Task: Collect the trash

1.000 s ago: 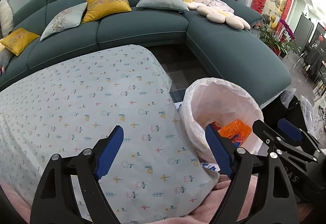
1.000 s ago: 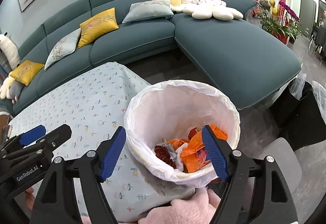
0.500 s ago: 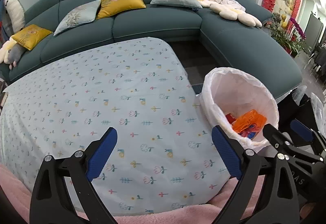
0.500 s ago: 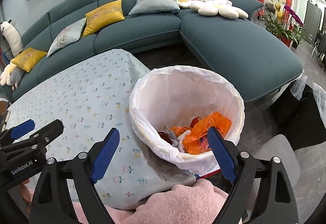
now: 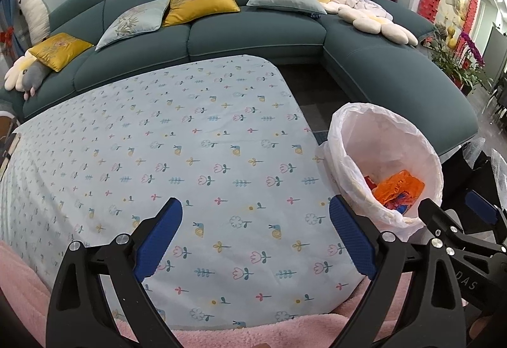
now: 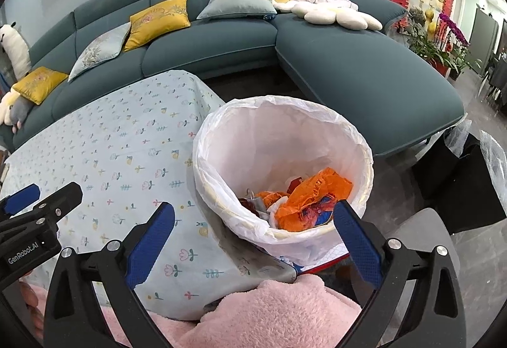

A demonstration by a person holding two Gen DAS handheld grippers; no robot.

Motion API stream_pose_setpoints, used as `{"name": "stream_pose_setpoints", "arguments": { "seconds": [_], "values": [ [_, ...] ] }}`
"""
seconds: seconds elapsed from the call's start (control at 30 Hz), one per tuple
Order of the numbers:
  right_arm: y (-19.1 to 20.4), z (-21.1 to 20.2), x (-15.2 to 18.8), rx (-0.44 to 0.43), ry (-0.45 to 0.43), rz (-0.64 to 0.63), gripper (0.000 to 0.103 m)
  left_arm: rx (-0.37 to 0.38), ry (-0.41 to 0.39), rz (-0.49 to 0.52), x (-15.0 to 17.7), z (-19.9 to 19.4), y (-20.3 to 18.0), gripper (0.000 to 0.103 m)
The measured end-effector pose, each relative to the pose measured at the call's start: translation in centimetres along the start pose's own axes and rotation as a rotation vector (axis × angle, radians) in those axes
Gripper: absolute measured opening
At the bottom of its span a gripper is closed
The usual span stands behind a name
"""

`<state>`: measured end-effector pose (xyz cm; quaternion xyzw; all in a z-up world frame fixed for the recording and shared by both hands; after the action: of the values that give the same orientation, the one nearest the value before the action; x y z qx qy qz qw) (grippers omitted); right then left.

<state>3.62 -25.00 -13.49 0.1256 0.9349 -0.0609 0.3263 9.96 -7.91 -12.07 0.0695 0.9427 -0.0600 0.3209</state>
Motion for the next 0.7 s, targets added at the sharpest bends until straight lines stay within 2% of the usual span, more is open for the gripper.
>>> {"name": "stream_pose_setpoints", "arguments": {
  "seconds": [0.7],
  "values": [
    [-0.60, 0.34, 0.41, 0.009, -0.004, 0.023, 0.096, -0.020, -0.008, 0.020, 0.40, 0.28, -0.09, 0.090]
  ]
}}
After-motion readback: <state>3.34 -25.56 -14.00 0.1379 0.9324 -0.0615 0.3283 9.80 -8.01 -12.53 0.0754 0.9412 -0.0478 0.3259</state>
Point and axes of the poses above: each gripper's, at about its wrist camera, not at the fingertips, and z roughly the way its jaws point, y to its left, x to its underside, the point moved 9 cm from there along z, roughly the way its jaws point, and after that the axes turned 6 degrees about -z, right-handed, at the moved point
